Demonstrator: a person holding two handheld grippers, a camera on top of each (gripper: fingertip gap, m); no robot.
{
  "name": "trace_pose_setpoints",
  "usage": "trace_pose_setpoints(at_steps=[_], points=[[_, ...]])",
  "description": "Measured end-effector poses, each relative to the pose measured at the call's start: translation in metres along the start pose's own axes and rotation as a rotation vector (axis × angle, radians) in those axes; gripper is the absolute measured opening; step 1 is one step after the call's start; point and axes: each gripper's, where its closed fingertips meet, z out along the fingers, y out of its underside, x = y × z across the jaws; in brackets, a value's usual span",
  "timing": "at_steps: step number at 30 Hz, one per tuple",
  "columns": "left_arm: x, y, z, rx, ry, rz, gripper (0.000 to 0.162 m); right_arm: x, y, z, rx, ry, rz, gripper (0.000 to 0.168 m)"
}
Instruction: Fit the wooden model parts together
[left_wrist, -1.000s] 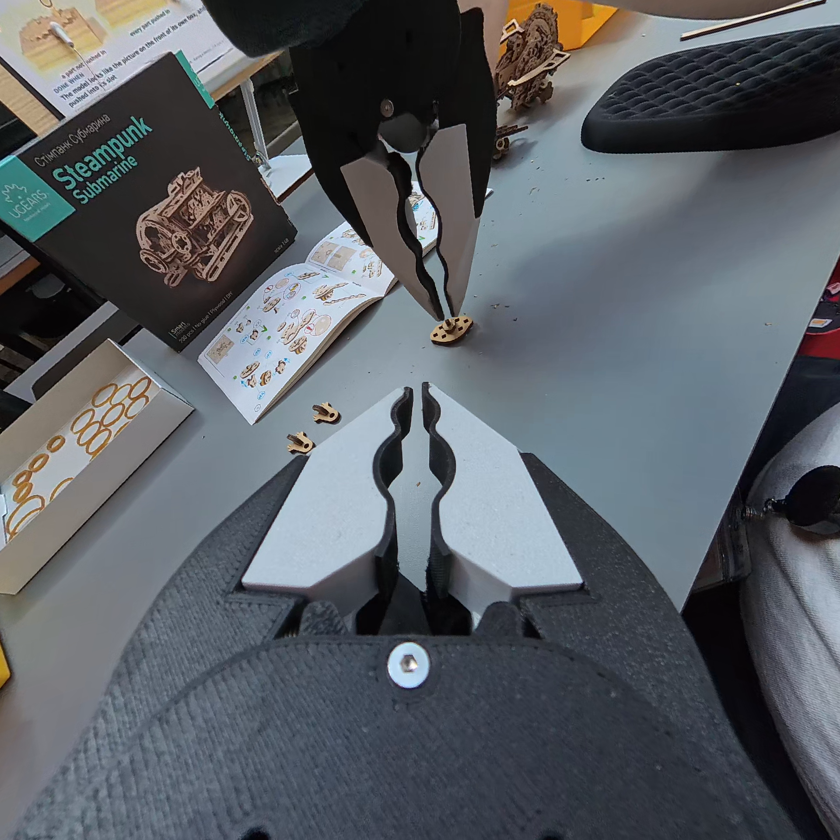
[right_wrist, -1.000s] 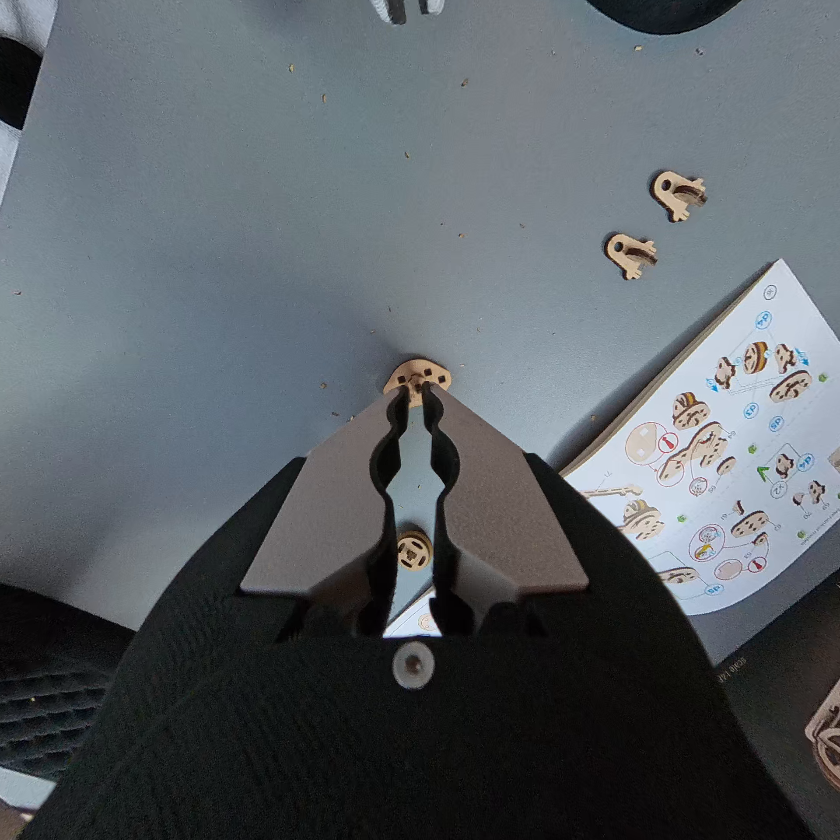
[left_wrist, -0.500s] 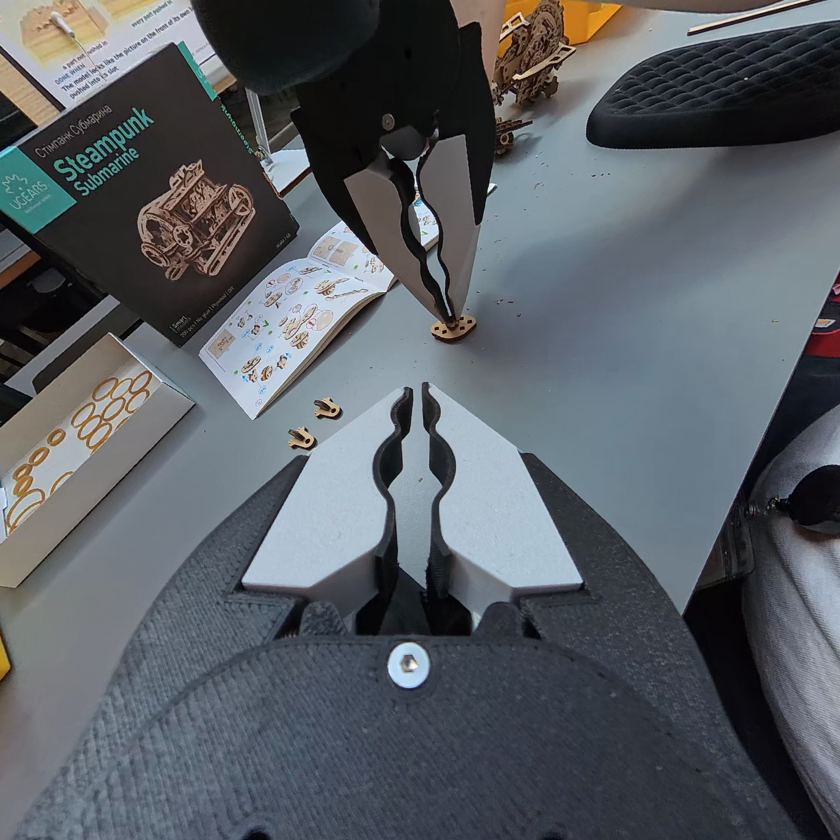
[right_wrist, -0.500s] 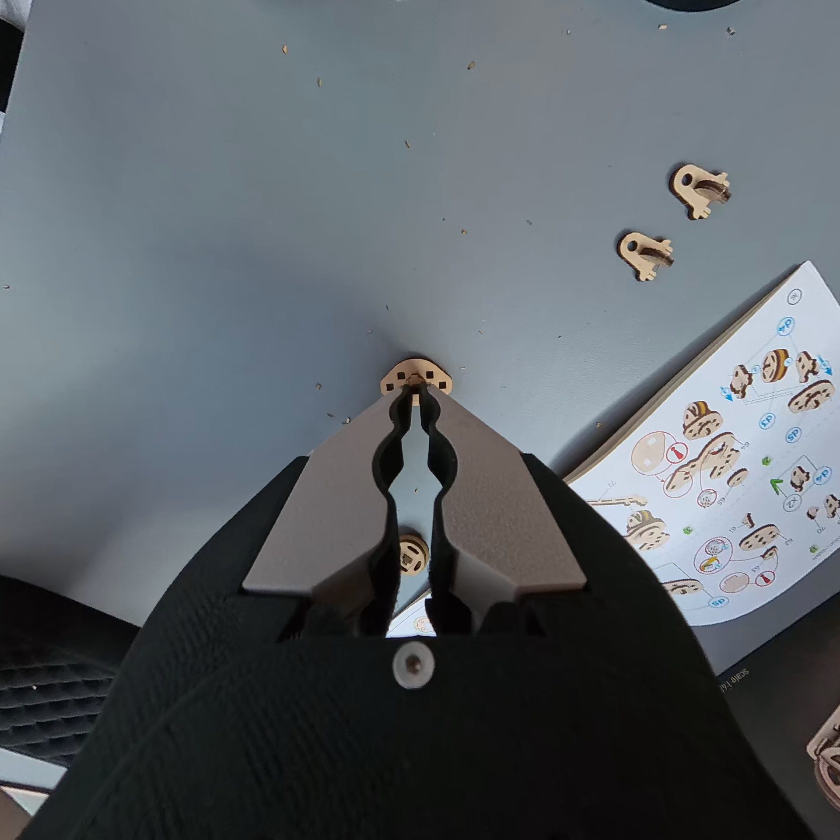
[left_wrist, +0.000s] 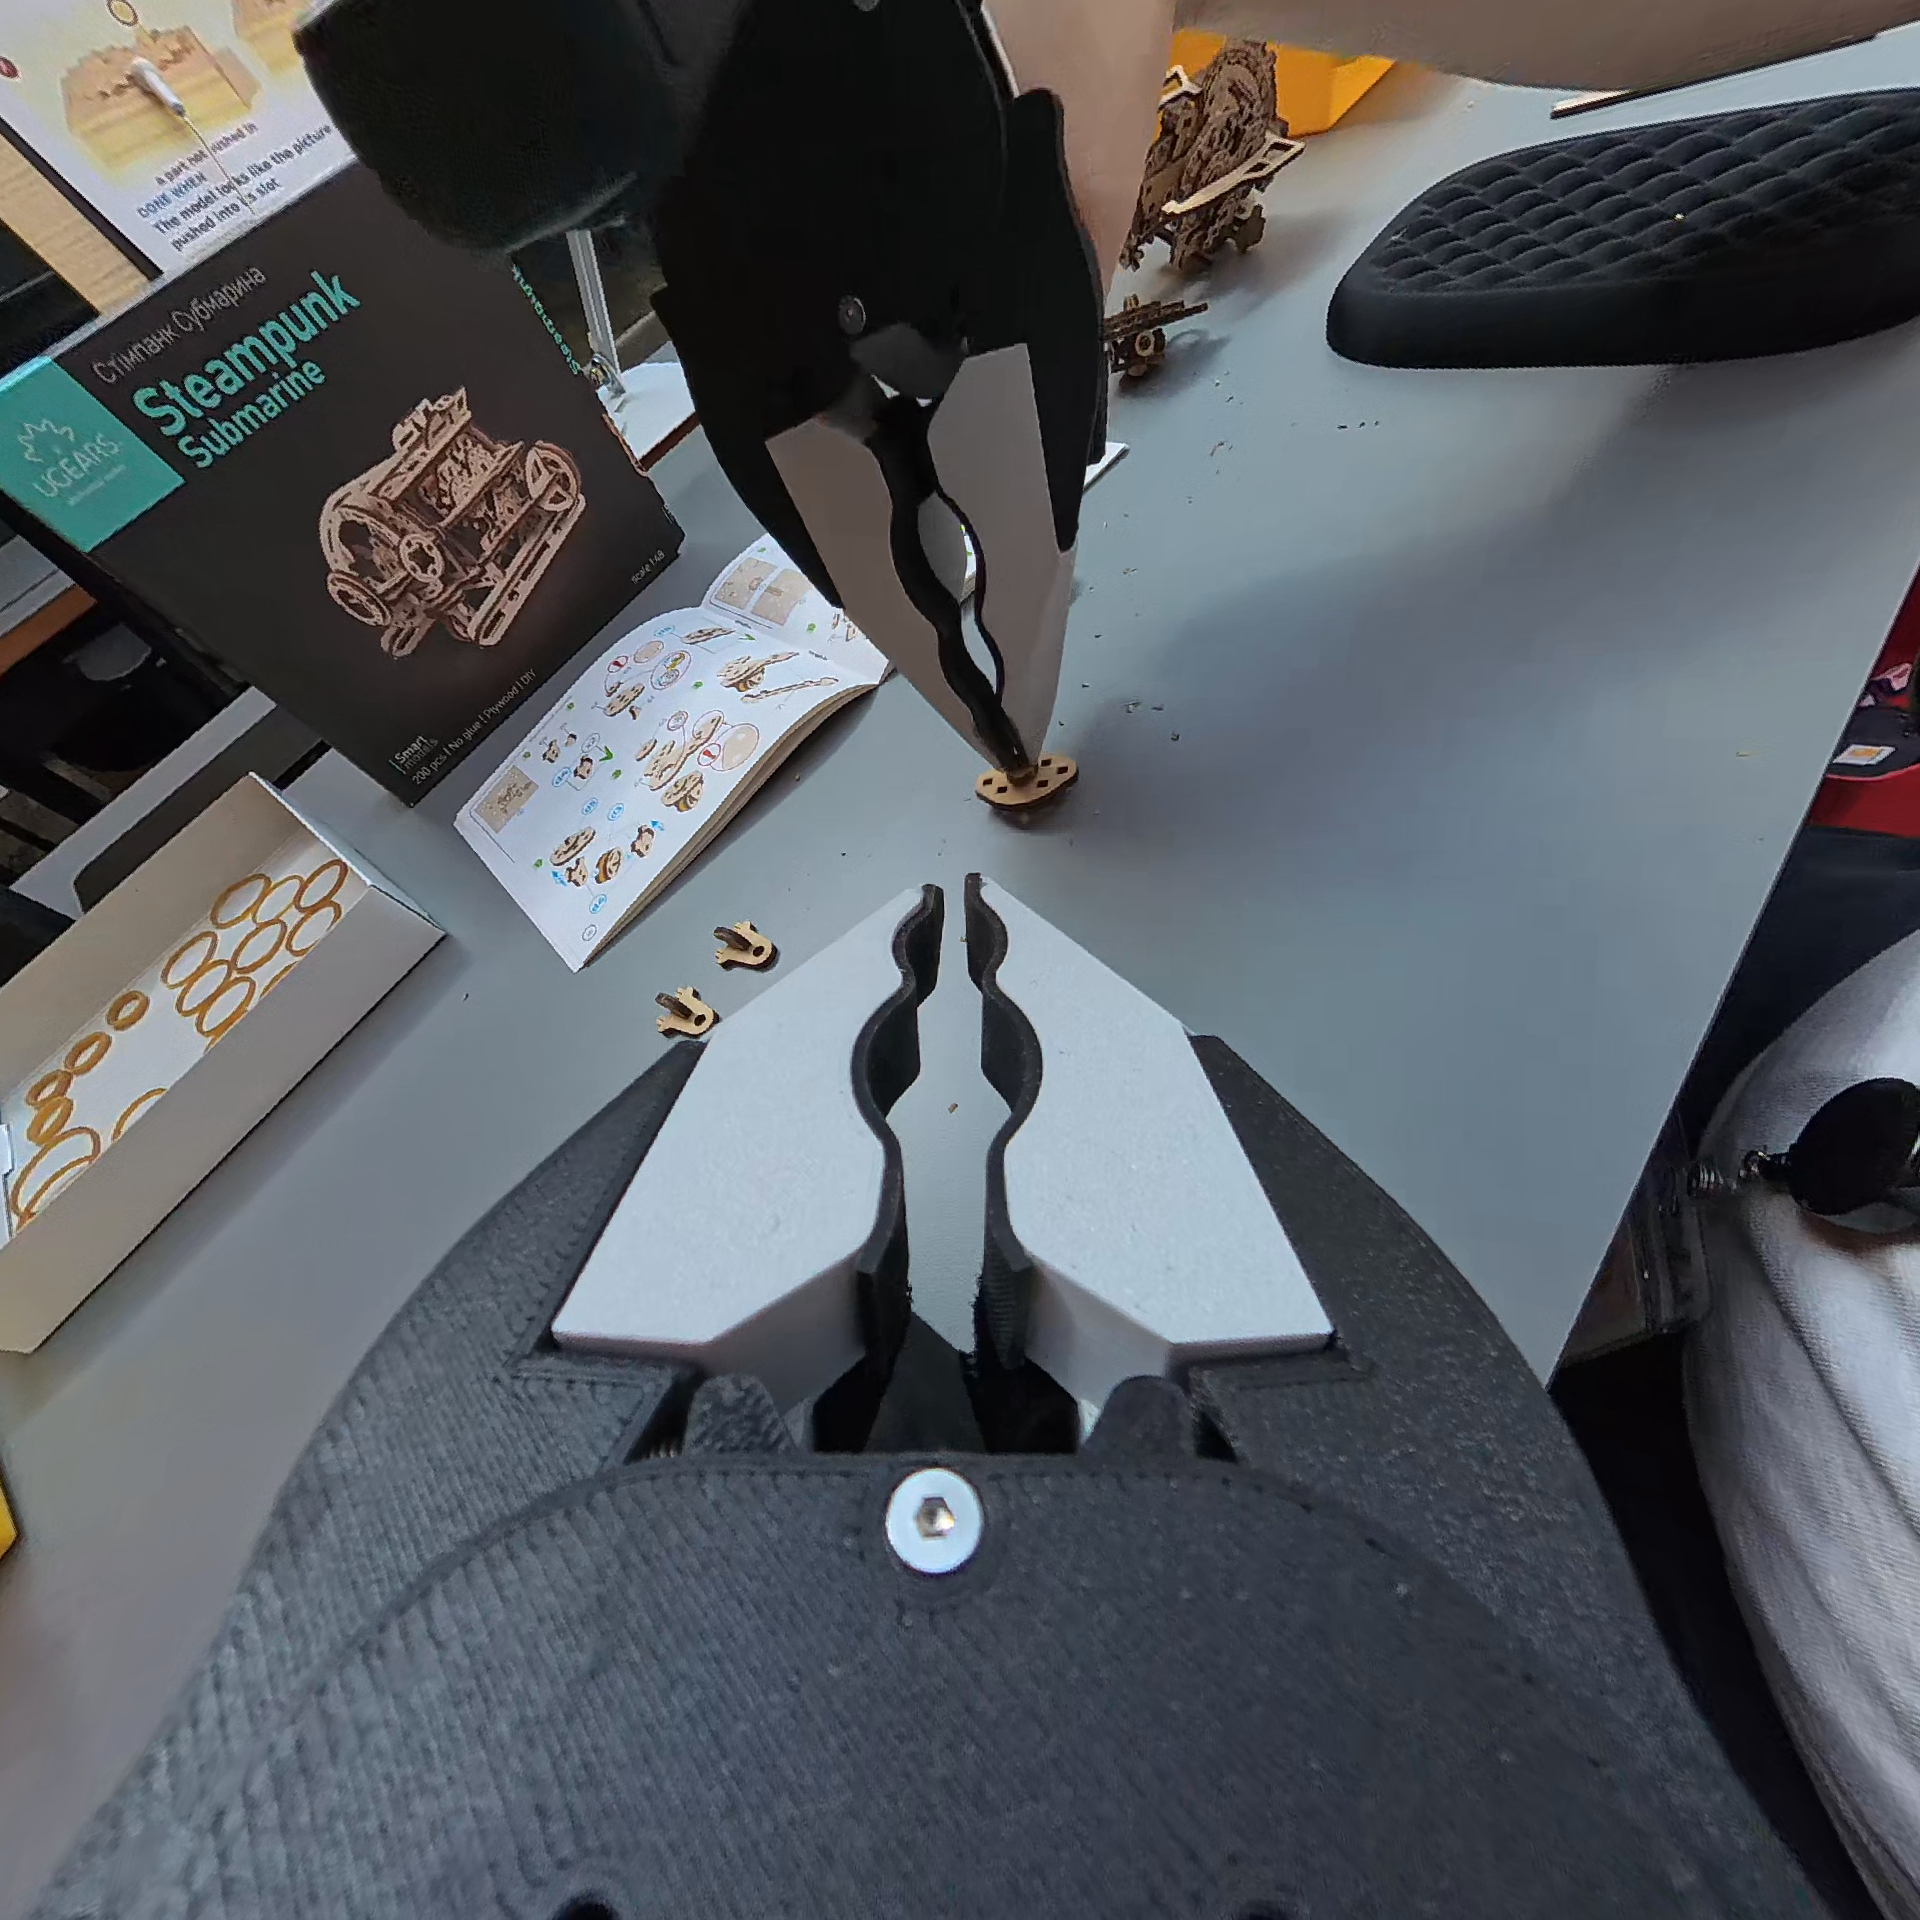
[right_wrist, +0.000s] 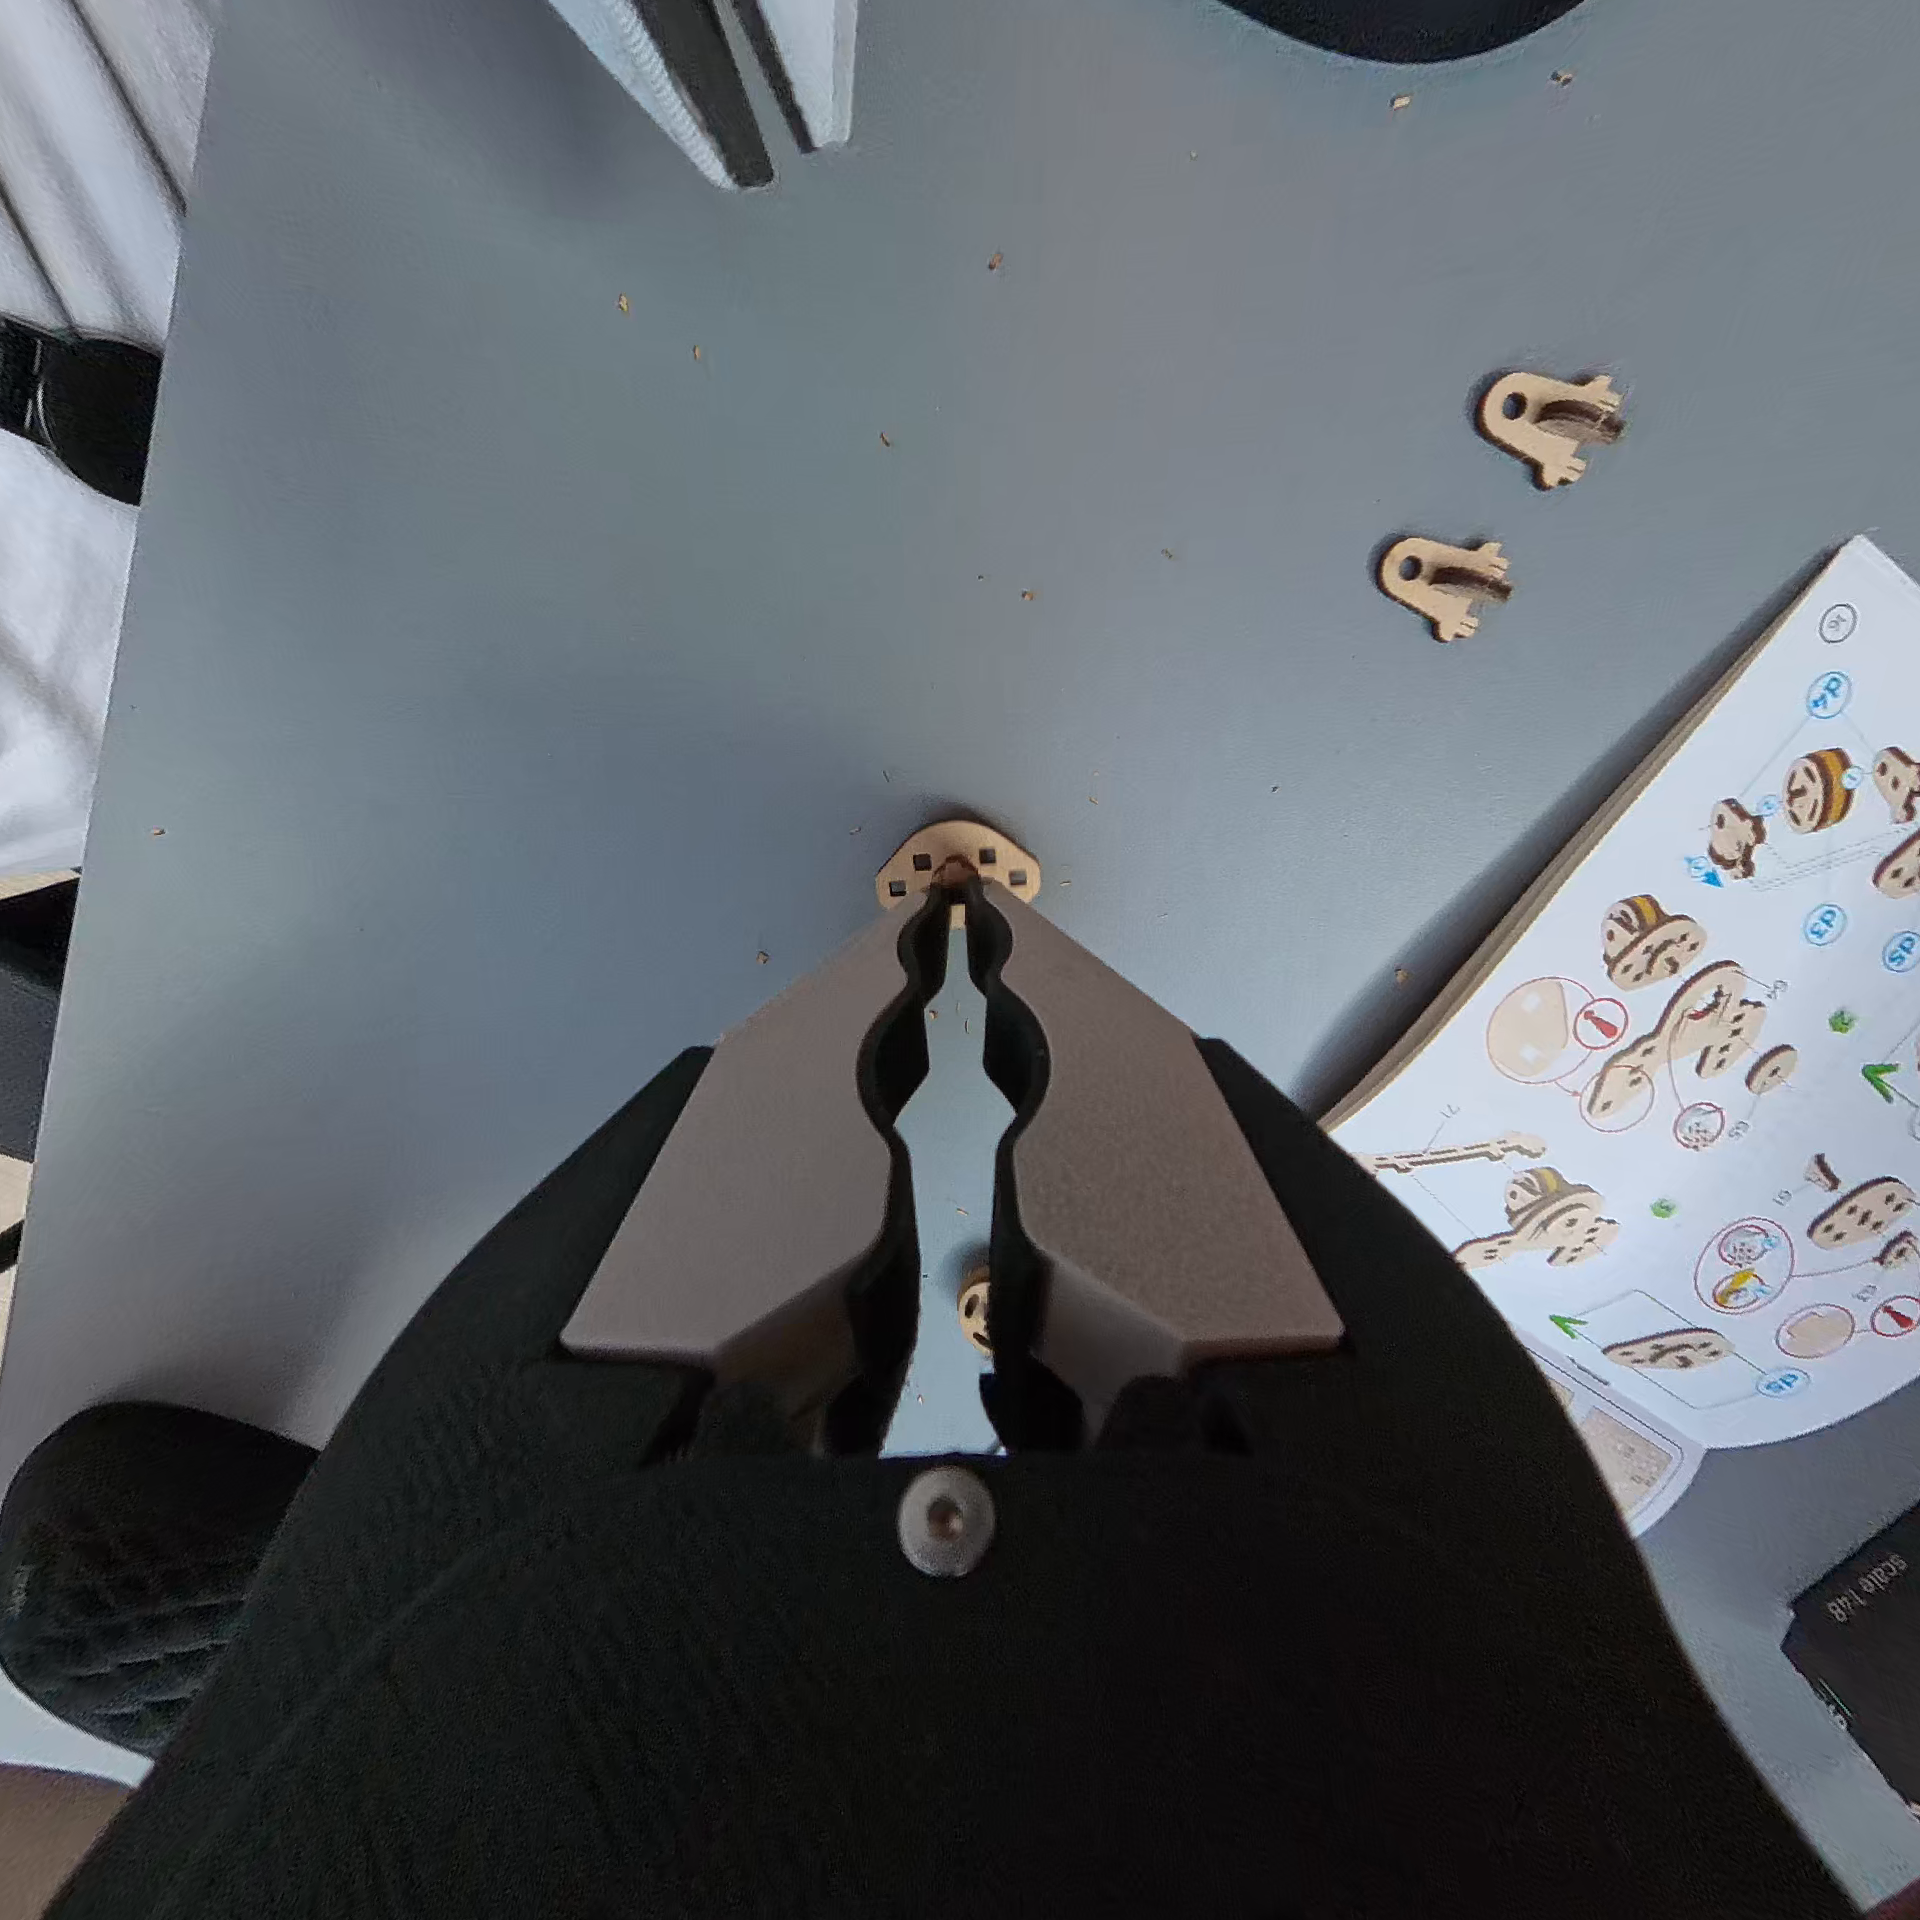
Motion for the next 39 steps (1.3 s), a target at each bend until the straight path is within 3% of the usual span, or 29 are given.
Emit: trace_pose_setpoints(at_steps=[1, 8, 11, 13, 14, 18, 20, 21, 22, 24, 26, 29, 35, 39], points=[[0.0, -0.001, 0.0, 0.003, 0.0, 0.001, 0.002, 0.003, 0.006, 0.0, -0.038, 0.024, -0.003, 0.003], [0.001, -0.001, -0.001, 0.003, 0.001, -0.001, 0.002, 0.0, 0.005, 0.001, -0.061, 0.026, 0.019, 0.002], [0.001, -0.002, -0.001, 0.001, -0.002, 0.006, 0.002, 0.005, 0.018, -0.01, -0.15, 0.078, 0.008, 0.003], [0.001, -0.003, -0.002, 0.004, -0.002, 0.004, 0.002, -0.002, 0.007, -0.011, -0.082, 0.035, 0.045, 0.002], [0.001, -0.003, -0.002, 0.005, 0.0, 0.002, 0.002, -0.002, 0.02, 0.0, -0.159, 0.026, 0.064, 0.004], [0.001, -0.004, -0.003, 0.002, -0.002, 0.01, 0.002, 0.002, 0.025, -0.013, -0.195, 0.072, 0.05, 0.003], [0.001, -0.005, -0.003, 0.007, -0.002, 0.007, 0.002, 0.002, 0.016, -0.008, -0.131, 0.051, 0.074, 0.002], [0.001, -0.005, -0.003, 0.009, 0.0, 0.006, 0.002, 0.002, 0.029, -0.001, -0.207, 0.034, 0.086, 0.008], [0.002, -0.006, -0.003, 0.007, 0.001, 0.008, 0.002, 0.0, 0.018, -0.003, -0.143, 0.02, 0.084, 0.0], [0.002, -0.005, -0.003, 0.004, -0.001, 0.015, 0.002, 0.004, 0.027, -0.013, -0.215, 0.077, 0.062, 0.0], [0.001, -0.005, -0.003, 0.005, 0.0, 0.011, 0.002, 0.002, 0.02, -0.013, -0.178, 0.068, 0.073, 0.0], [0.0, -0.004, -0.004, 0.0, -0.005, 0.015, 0.002, 0.004, 0.04, 0.003, -0.29, 0.066, 0.065, 0.002], [-0.007, -0.002, -0.009, 0.006, -0.023, -0.004, 0.002, -0.01, -0.026, -0.02, 0.102, 0.049, 0.006, 0.012], [-0.006, -0.002, -0.008, 0.008, -0.022, -0.005, 0.002, -0.008, -0.046, -0.013, 0.183, 0.091, -0.014, 0.014]])
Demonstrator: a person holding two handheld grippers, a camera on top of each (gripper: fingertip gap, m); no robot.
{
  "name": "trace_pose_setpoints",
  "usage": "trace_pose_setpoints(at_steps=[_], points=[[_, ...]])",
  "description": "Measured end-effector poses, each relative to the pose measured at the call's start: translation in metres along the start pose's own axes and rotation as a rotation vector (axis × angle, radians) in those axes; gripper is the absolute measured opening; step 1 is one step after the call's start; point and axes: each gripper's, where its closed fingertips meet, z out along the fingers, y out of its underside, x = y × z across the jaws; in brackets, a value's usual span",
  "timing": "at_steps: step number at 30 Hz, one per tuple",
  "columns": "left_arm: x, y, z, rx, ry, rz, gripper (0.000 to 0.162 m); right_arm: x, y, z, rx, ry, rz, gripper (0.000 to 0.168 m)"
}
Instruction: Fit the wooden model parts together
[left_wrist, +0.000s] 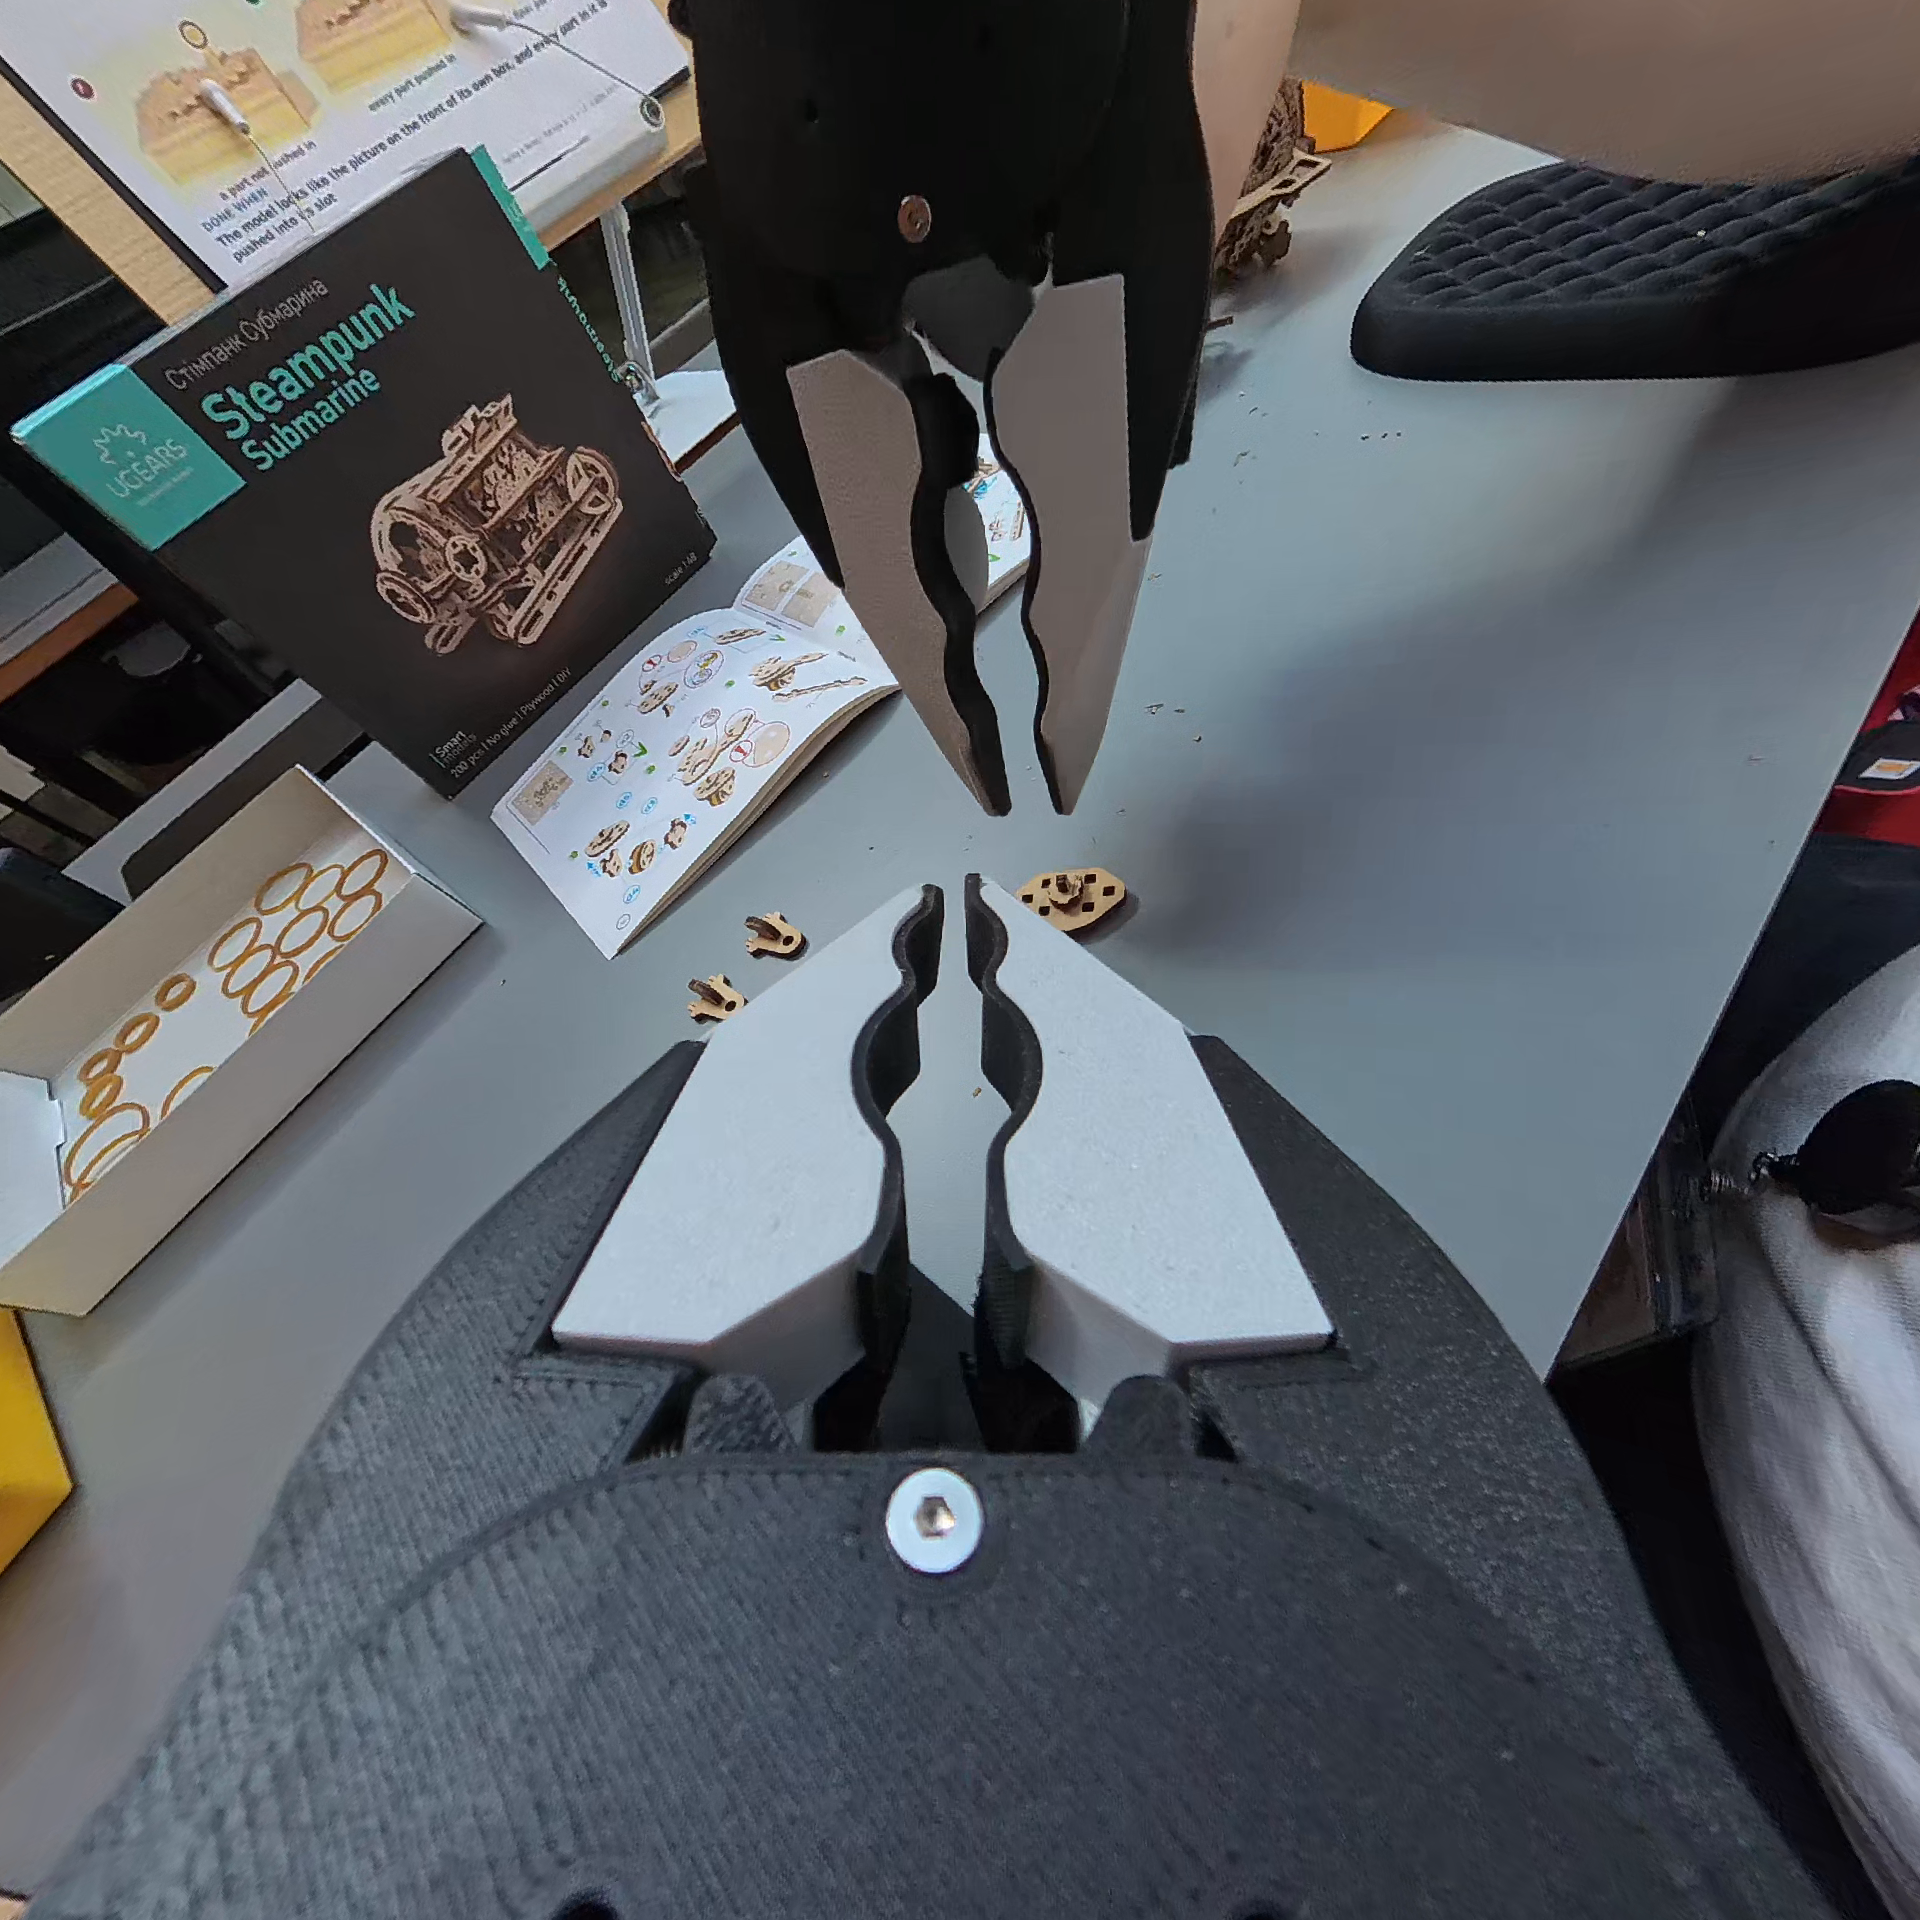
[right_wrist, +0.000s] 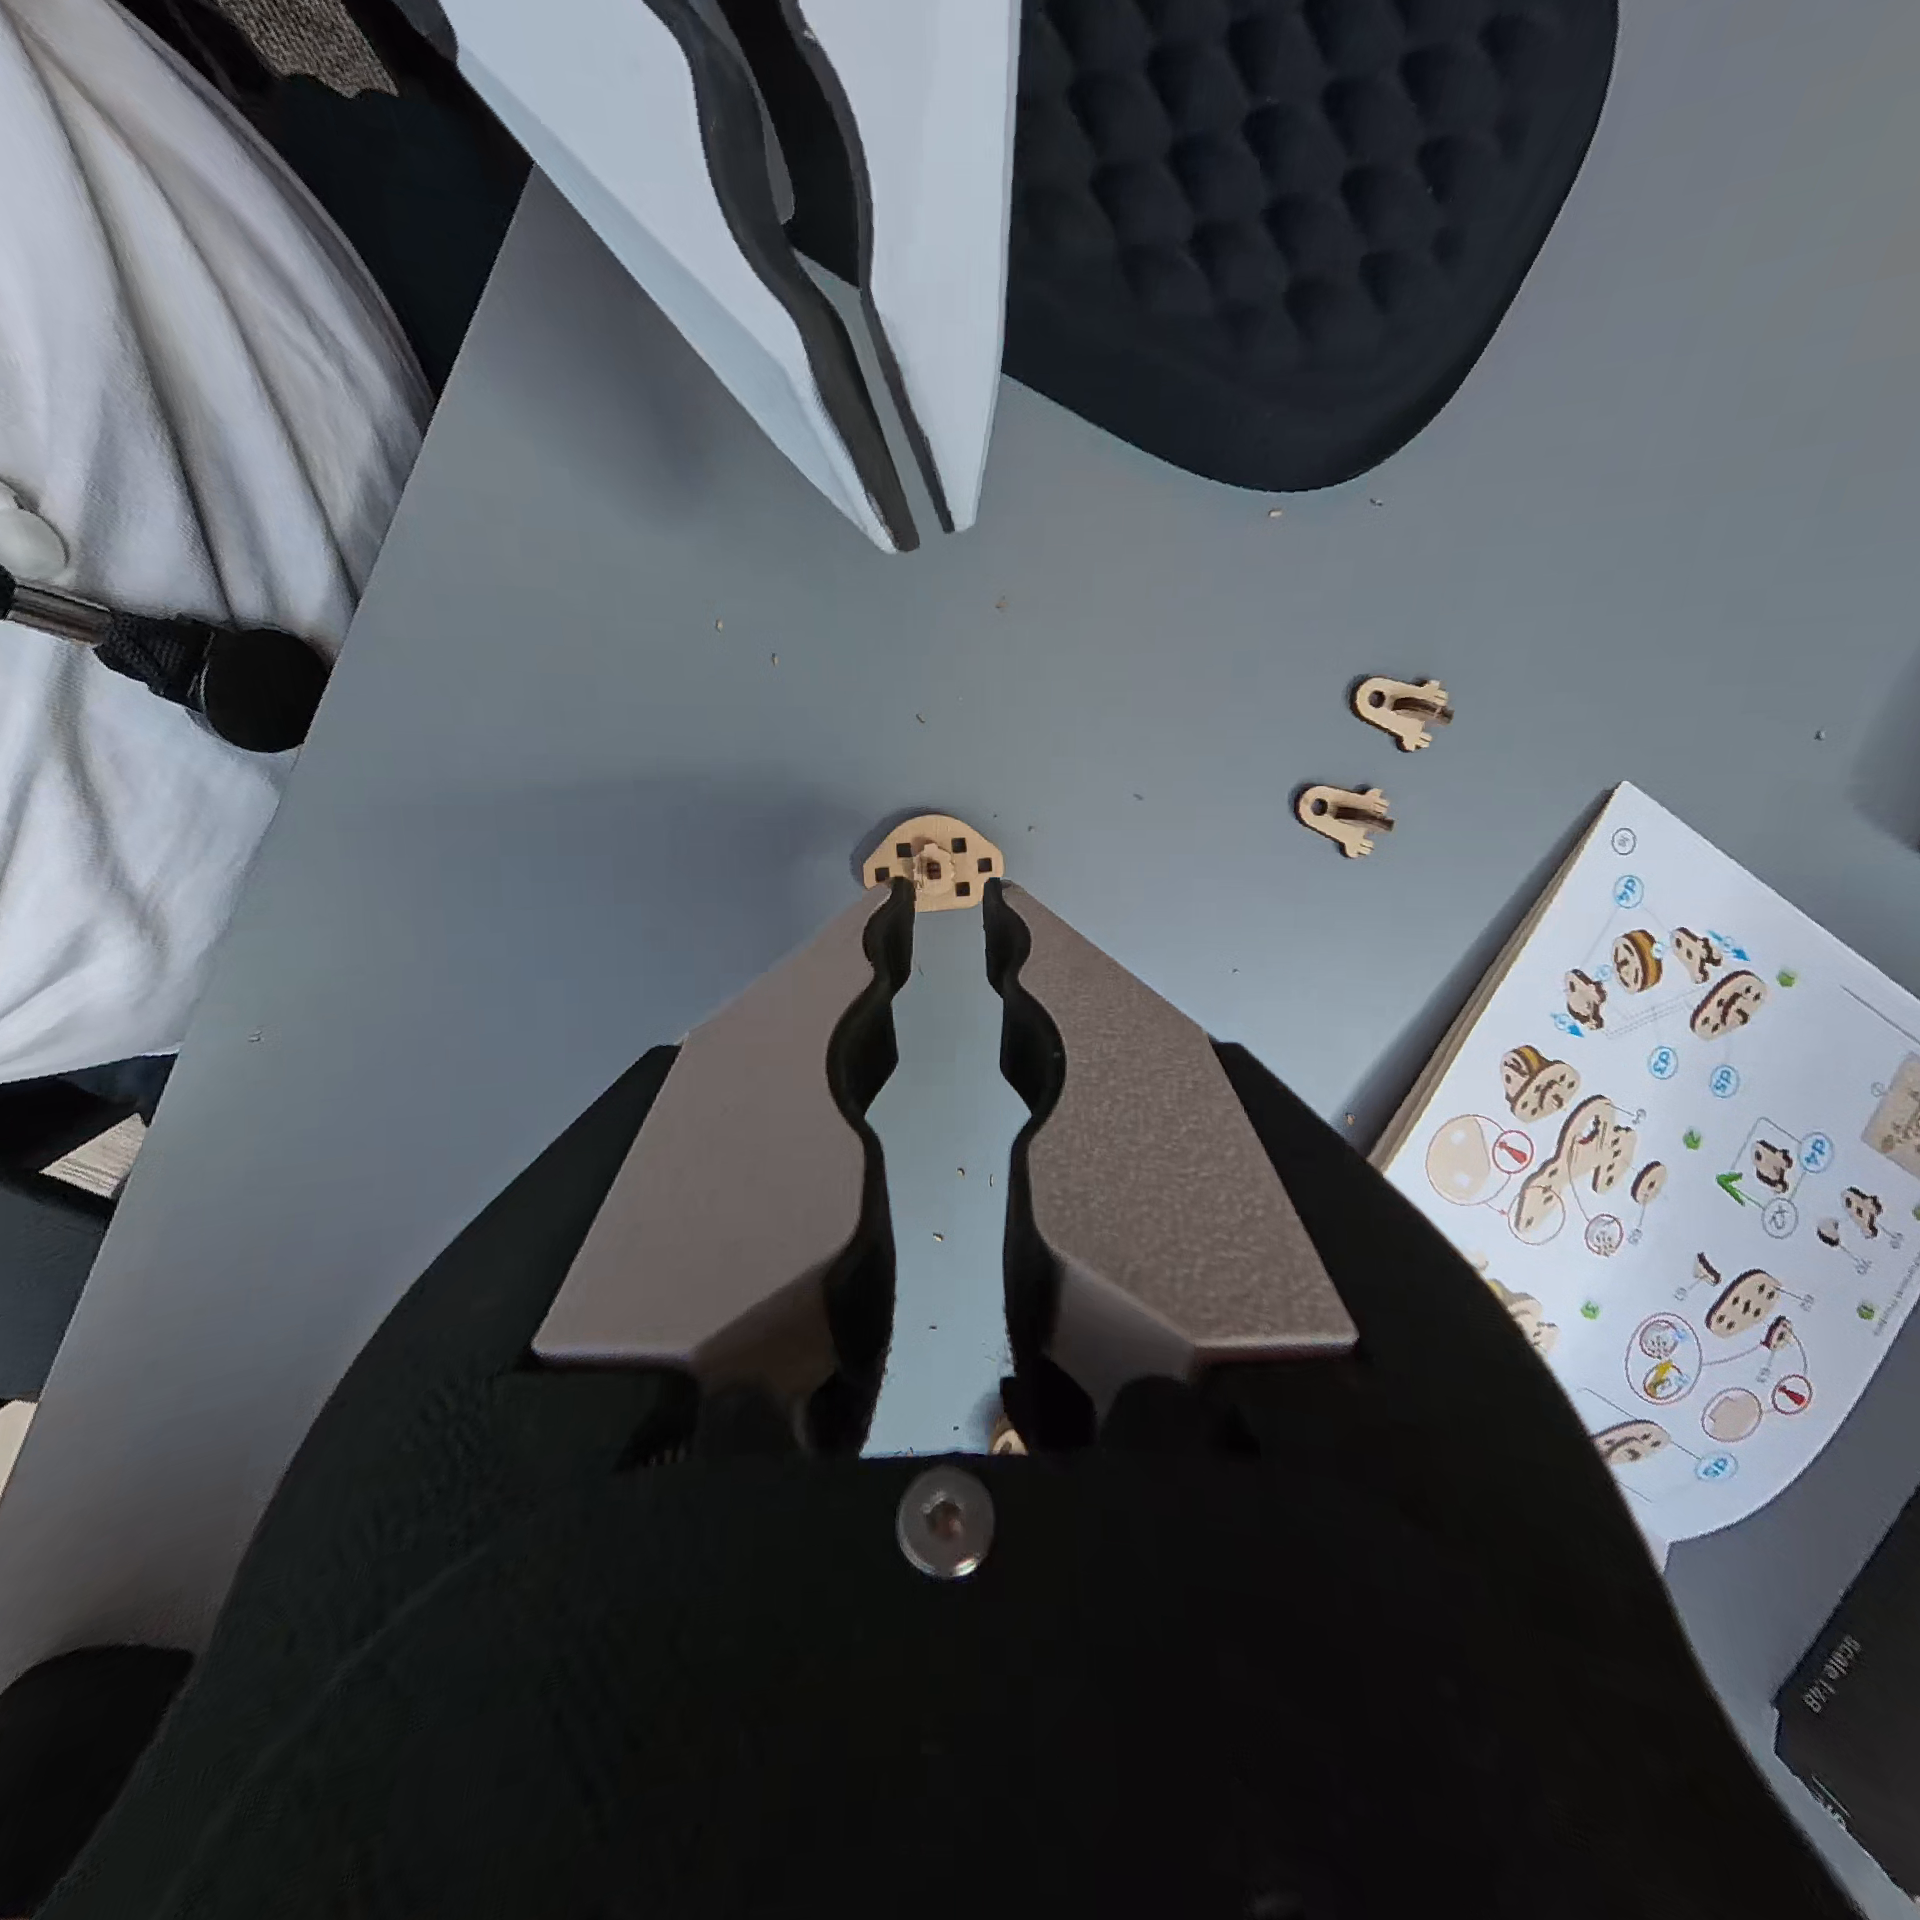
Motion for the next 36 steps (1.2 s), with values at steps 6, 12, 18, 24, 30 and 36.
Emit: trace_pose_setpoints(at_steps=[6, 12, 18, 24, 30, 36], points=[[0.002, 0.0, 0.0, 0.003, 0.003, -0.001, 0.002, -0.001, 0.002, 0.016, -0.009, -0.013, -0.014, 0.009], [0.002, 0.001, -0.002, 0.005, -0.003, -0.008, 0.002, -0.002, 0.006, 0.025, -0.044, -0.042, -0.022, 0.006], [0.002, 0.003, -0.003, 0.001, -0.005, -0.012, 0.002, -0.003, 0.005, 0.024, -0.052, -0.064, -0.023, 0.004], [0.001, 0.002, -0.003, 0.004, -0.005, -0.011, 0.002, -0.003, 0.004, 0.025, -0.058, -0.075, -0.024, 0.004], [0.001, 0.004, -0.004, 0.004, -0.005, -0.014, 0.002, -0.001, 0.004, 0.023, -0.066, -0.067, -0.033, 0.004], [0.001, 0.005, -0.004, 0.005, -0.007, -0.016, 0.002, -0.003, 0.004, 0.018, -0.068, -0.083, -0.058, 0.007]])
